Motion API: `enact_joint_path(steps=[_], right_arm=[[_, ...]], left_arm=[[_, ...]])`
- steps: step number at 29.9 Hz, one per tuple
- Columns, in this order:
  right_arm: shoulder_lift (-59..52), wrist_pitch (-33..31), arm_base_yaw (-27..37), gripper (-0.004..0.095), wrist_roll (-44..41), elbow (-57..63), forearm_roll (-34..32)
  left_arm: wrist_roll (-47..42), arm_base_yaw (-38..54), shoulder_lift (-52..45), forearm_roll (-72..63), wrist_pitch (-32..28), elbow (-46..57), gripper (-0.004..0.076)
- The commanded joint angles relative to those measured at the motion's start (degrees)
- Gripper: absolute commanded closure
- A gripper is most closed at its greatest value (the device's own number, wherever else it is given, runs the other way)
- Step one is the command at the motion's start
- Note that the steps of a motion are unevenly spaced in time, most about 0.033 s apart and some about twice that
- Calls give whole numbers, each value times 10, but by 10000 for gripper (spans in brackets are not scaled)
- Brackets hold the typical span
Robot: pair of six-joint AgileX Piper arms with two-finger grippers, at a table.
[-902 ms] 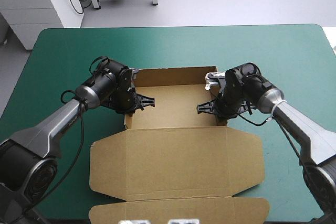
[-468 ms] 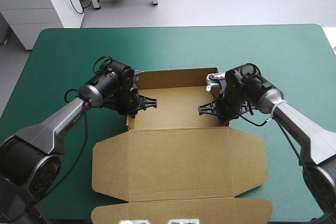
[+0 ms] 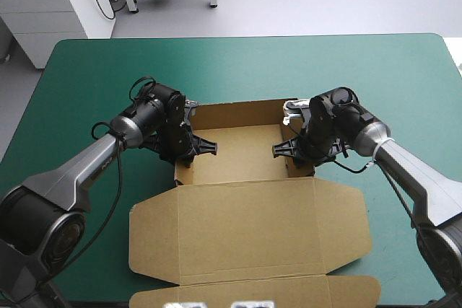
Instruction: Fold the box
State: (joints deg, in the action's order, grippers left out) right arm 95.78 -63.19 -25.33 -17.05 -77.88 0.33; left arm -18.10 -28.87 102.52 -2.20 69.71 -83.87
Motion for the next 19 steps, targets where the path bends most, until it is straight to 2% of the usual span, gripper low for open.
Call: enact_joint_path(steps=[1, 3, 9, 15, 17, 19], right_arm=[[-24, 19, 5, 285, -5, -15, -13], [-24, 29, 5, 233, -15, -16, -21], [-24, 45, 5, 224, -34, -67, -53], [-24, -13, 8, 224, -33, -171, -58], [-25, -50, 8, 224, -24, -205, -61], [-26, -85, 8, 224, -14, -227, -64]], left_arm=[[6, -3, -25, -6, 40, -16, 301], [6, -3, -25, -5, 40, -19, 244], [8, -2, -25, 33, 40, -78, 240], [28, -2, -35, 45, 40, -174, 245], [33, -2, -55, 31, 41, -195, 287], [33, -2, -80, 0, 41, -198, 388]])
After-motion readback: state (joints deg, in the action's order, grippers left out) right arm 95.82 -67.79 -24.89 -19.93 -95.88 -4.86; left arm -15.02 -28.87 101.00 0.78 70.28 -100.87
